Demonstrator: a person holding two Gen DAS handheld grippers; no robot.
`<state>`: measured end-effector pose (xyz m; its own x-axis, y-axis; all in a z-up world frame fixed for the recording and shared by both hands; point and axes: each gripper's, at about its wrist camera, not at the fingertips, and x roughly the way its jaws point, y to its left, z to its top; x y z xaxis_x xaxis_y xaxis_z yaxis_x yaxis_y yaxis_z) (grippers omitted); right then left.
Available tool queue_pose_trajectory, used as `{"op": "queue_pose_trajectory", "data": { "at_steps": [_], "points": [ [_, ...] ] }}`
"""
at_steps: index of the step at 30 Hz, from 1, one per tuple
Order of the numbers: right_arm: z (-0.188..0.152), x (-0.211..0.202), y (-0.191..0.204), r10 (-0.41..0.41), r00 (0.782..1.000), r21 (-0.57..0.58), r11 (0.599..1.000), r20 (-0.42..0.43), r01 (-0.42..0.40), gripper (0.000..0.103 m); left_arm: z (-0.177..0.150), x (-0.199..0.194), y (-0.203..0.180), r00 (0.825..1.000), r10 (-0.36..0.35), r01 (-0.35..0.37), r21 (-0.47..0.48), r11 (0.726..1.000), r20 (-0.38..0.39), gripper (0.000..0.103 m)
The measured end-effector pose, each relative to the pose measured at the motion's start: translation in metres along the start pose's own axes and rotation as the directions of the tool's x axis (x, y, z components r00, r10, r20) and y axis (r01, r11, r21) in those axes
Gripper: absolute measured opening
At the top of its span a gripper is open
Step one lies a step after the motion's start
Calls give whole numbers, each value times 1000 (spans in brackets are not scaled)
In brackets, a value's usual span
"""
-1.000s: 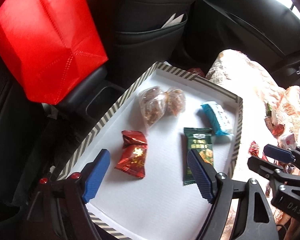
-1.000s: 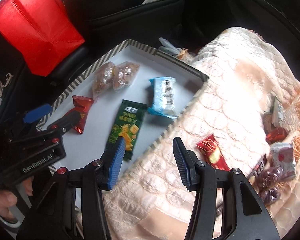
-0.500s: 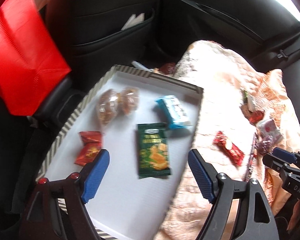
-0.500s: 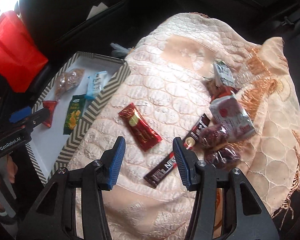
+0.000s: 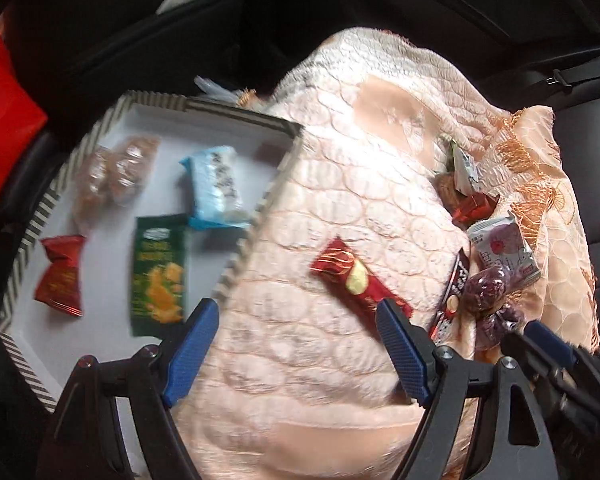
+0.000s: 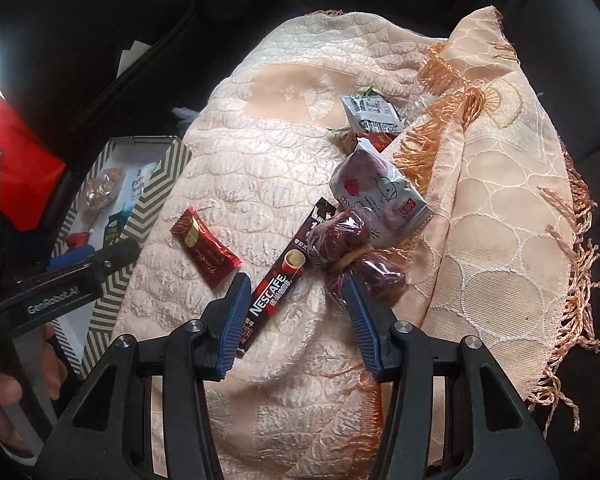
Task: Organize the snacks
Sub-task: 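Return both tools to the remaining snacks on the cloth, then grasp the red candy bar with the left tool while the right tool grasps the Nescafe stick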
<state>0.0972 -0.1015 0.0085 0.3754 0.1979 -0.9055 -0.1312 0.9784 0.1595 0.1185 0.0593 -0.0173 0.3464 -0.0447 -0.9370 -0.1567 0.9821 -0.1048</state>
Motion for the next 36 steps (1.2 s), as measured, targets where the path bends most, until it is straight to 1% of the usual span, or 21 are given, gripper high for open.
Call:
{"op": "queue_pose_trajectory", "data": {
  "at_steps": [2, 4, 7, 9, 11, 13, 14, 15, 16, 17, 19, 21, 25, 30, 33, 34, 35, 36],
  "points": [
    [-1, 1, 0, 10, 1000, 3, 1000, -4, -10, 49, 3, 11, -10, 1000, -9, 9, -24, 1000, -25, 83],
    [-2, 2, 0, 20, 1000, 8, 1000, -10, -20, 49, 6, 20, -19, 999, -4, 2, -39, 999, -37, 83],
    [-4, 5, -2, 35, 999, 19, 999, -28, -35, 49, 8, 35, -30, 998, 17, -20, -47, 999, -55, 83],
    [-6, 7, -4, 43, 998, 31, 999, -46, -42, 49, 8, 45, -34, 997, 11, -15, -50, 999, -78, 83],
    [-7, 7, -6, 61, 997, 41, 997, -47, -59, 49, 7, 54, -35, 995, 16, -21, -50, 999, -94, 83],
    [-8, 7, -6, 64, 997, 45, 997, -49, -62, 49, 6, 52, -36, 998, 20, -22, -36, 999, -59, 81],
    [-8, 7, -6, 68, 996, 43, 997, -50, -65, 49, 6, 50, -36, 999, 11, -13, -30, 999, -48, 72],
    [-9, 7, -5, 73, 996, 42, 997, -49, -71, 49, 6, 49, -35, 999, 20, -20, -19, 1000, -43, 64],
    [-9, 7, -4, 80, 996, 45, 996, -48, -77, 49, 8, 48, -34, 999, 25, -26, -7, 1000, -37, 49],
    [-9, 7, -3, 90, 995, 53, 995, -47, -87, 49, 9, 46, -31, 999, 14, -14, 1, 1000, -35, 33],
    [-10, 9, -2, 121, 992, 80, 990, -43, -117, 49, 10, 45, -26, 999, -10, 11, 13, 1000, -42, 29],
    [-11, 13, 0, 139, 989, 97, 986, -47, -134, 49, 9, 43, -20, 999, -14, 14, 20, 1000, -36, 29],
    [-11, 28, 7, 180, 980, 137, 976, -80, -168, 49, 4, 35, -10, 1000, -13, 14, 29, 999, -23, 29],
    [-6, 46, 12, 150, 982, 177, 976, -117, -128, 49, 1, 8, 0, 999, -19, 17, 51, 999, 29, 29],
    [-4, 56, 10, 86, 989, 199, 978, -124, -60, 49, -2, -9, 12, 998, -32, 29, 56, 998, 54, 29],
    [-2, 60, 8, 78, 989, 207, 977, -122, -52, 47, -2, -13, 14, 998, -32, 28, 57, 998, 62, 29],
    [0, 64, 7, 83, 989, 212, 976, -122, -55, 42, -2, -16, 16, 997, -26, 22, 59, 998, 69, 29],
    [2, 69, 7, 86, 989, 212, 975, -124, -58, 39, -3, -19, 18, 997, -21, 16, 62, 998, 77, 29]
  ]
}}
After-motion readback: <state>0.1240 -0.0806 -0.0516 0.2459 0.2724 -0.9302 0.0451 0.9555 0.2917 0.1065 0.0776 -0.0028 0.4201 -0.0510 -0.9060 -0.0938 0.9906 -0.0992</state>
